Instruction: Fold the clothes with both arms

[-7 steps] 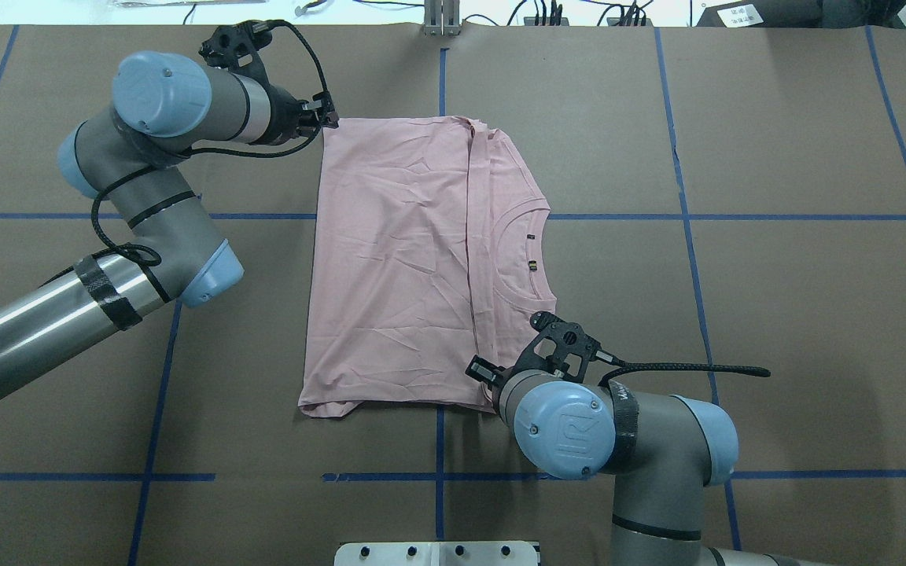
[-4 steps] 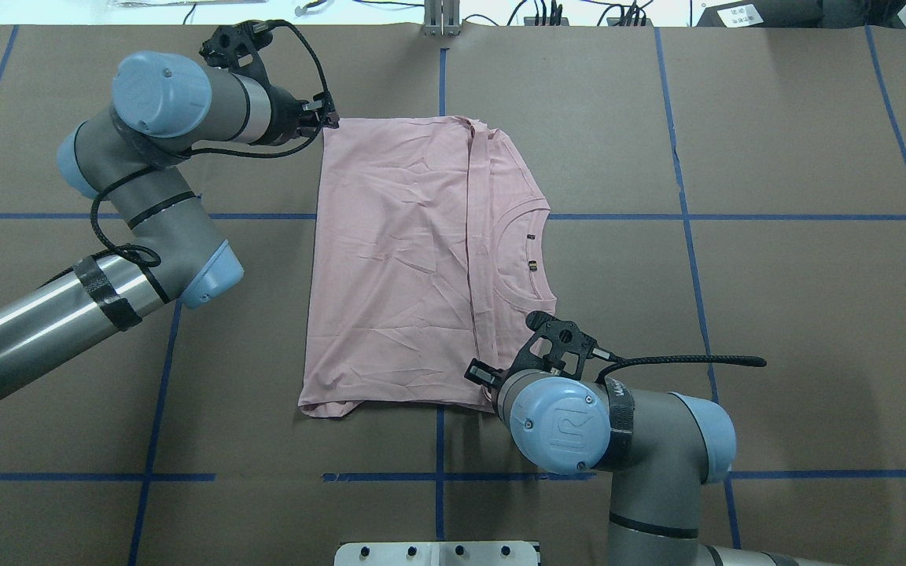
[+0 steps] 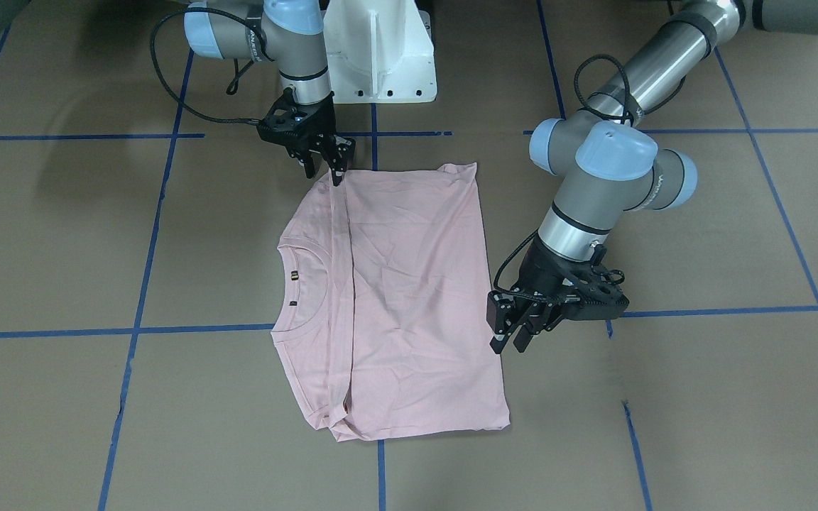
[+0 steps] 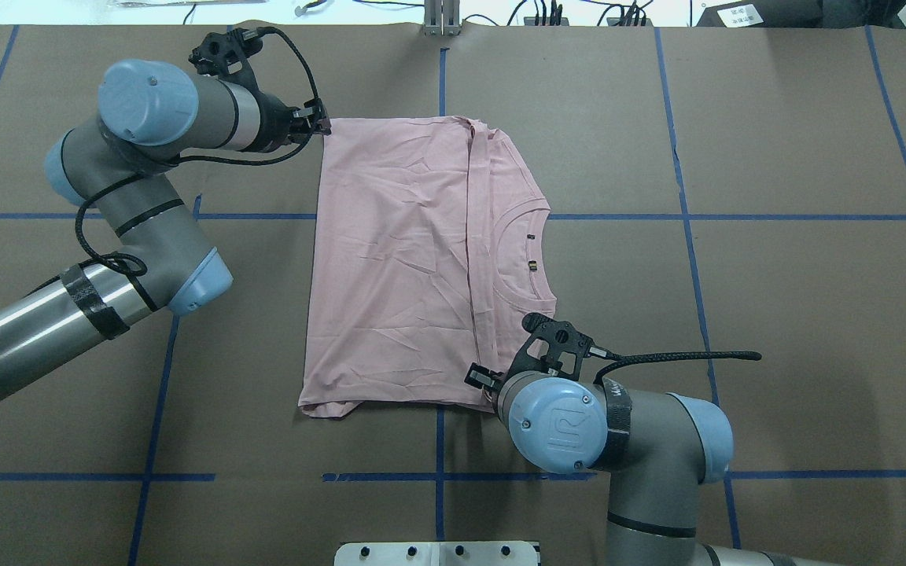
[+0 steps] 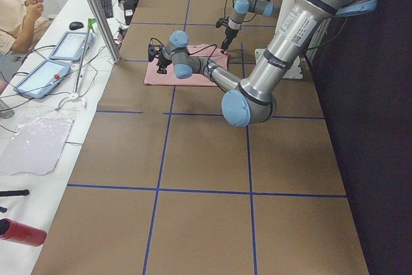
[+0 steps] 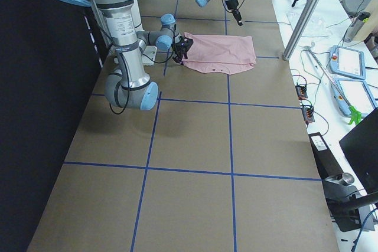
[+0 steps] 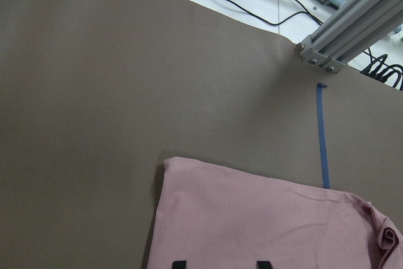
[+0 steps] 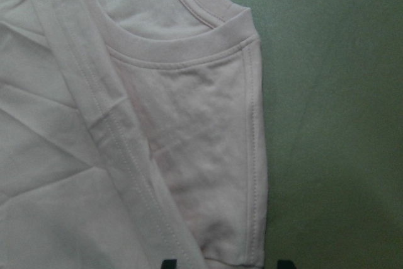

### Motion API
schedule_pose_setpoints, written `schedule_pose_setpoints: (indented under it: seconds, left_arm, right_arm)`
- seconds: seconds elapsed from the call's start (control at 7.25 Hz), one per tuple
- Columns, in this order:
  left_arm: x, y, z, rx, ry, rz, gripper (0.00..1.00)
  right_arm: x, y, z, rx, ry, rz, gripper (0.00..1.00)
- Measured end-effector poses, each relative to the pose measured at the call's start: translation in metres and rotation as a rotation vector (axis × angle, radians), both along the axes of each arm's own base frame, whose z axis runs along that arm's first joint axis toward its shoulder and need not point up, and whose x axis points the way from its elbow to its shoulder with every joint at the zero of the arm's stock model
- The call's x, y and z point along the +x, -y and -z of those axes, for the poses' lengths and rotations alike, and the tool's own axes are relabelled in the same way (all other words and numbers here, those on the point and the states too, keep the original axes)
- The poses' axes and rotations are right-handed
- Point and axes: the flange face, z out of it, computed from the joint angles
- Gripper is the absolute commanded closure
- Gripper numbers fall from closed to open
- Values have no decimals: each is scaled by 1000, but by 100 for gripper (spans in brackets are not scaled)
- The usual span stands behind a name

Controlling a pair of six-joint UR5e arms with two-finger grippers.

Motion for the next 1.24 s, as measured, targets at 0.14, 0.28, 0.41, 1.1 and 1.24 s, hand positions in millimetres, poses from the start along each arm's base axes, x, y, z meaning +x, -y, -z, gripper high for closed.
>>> schedule_pose_setpoints:
  seconds: [0.14,0.28,0.41,1.1,1.24]
  left_arm:
    - [0,0,0,0,0,0,52]
    - [0,0,0,0,0,0,52]
    - [0,0,0,0,0,0,52]
    - [-6,-6,-4,1,-1,0,52]
    - [-9,-9,-5,3,-3,0,52]
  right_arm:
    - [-2,-1,-2,10,-9,23,45]
    - [-3,-2,-2,9,-11,42,51]
    - [-3,-2,-3,9,-12,51,67]
    - [-2,3,3,17,-7,65,100]
    - [0,10,8,11,0,75,100]
